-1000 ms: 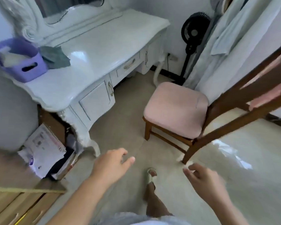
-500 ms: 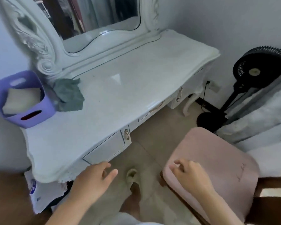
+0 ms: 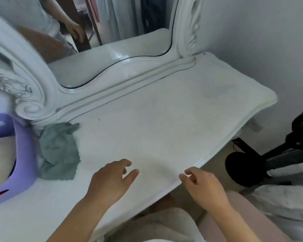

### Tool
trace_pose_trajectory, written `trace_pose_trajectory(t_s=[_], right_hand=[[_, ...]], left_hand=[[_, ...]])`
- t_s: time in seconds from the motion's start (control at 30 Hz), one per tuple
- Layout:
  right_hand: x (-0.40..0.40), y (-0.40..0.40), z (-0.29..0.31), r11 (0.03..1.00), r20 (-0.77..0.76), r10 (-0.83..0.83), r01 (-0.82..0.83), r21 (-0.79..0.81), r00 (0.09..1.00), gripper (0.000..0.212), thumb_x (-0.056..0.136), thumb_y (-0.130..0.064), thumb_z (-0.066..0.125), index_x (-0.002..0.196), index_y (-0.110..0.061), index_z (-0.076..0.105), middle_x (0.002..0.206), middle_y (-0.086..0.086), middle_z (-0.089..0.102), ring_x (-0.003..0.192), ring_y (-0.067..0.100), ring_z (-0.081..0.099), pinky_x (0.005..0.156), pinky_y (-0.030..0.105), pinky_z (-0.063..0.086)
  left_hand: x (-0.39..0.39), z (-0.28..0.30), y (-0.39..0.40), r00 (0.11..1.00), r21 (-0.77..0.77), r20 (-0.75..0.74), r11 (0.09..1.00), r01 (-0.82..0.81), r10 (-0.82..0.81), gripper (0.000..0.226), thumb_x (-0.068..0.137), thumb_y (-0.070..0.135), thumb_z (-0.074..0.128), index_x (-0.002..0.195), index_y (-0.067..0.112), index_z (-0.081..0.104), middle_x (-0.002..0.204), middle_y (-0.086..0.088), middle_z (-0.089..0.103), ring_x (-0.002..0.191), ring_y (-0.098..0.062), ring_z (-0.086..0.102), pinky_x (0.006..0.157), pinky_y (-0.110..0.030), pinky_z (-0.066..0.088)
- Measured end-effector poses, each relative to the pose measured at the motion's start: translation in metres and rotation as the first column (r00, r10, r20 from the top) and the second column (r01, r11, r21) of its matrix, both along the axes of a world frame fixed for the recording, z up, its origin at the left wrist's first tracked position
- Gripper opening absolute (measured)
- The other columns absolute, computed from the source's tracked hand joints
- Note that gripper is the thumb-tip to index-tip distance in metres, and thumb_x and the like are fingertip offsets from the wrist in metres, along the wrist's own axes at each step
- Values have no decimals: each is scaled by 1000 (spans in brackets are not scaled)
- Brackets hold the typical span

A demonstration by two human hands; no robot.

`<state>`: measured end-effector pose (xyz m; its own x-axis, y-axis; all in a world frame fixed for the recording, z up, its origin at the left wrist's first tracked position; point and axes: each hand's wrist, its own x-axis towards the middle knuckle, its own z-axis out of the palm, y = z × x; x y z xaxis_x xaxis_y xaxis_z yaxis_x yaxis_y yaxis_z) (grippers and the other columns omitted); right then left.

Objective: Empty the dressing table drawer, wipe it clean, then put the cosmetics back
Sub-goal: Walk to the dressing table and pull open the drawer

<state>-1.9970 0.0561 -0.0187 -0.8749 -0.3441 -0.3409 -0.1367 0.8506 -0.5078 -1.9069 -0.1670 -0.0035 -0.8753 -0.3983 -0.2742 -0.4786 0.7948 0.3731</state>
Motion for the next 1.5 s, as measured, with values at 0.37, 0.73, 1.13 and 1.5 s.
trace_pose_trajectory(t_s=[0.37,0.73,1.13,1.5], right_hand=[[-188,-40,-24,918,9,396,-396,-22,918,35,91,-52,42,114,-30,55,91,-11,64,87,8,59,79,23,45],[-286,-32,-19,815,77,579,-574,-82,812,31,90,-46,47,112,-27,59,77,-13,61,75,4,58,73,22,45],[-261,-29,-57,733,-207,607,-641,-227,767,32,78,-53,51,100,-34,64,62,-10,56,61,7,54,62,25,45],[-191,91,-112,645,-438,445,-618,-449,781,10,75,-43,67,84,-39,64,77,-14,61,69,9,56,57,22,46]], left_hand=[[-114,-28,13,896,39,30,896,-443,442,36,86,56,47,115,36,55,93,15,59,82,0,57,74,-21,45],[-180,-29,86,799,51,98,799,-599,593,35,87,56,46,116,38,53,101,18,58,85,-1,56,72,-18,40],[-150,-80,89,837,-112,-311,857,-502,450,51,77,72,31,107,41,58,81,30,46,75,8,53,57,-7,33],[-54,-137,198,688,-120,-603,807,-578,403,35,76,56,46,96,34,64,86,19,52,77,-4,55,54,-21,46]])
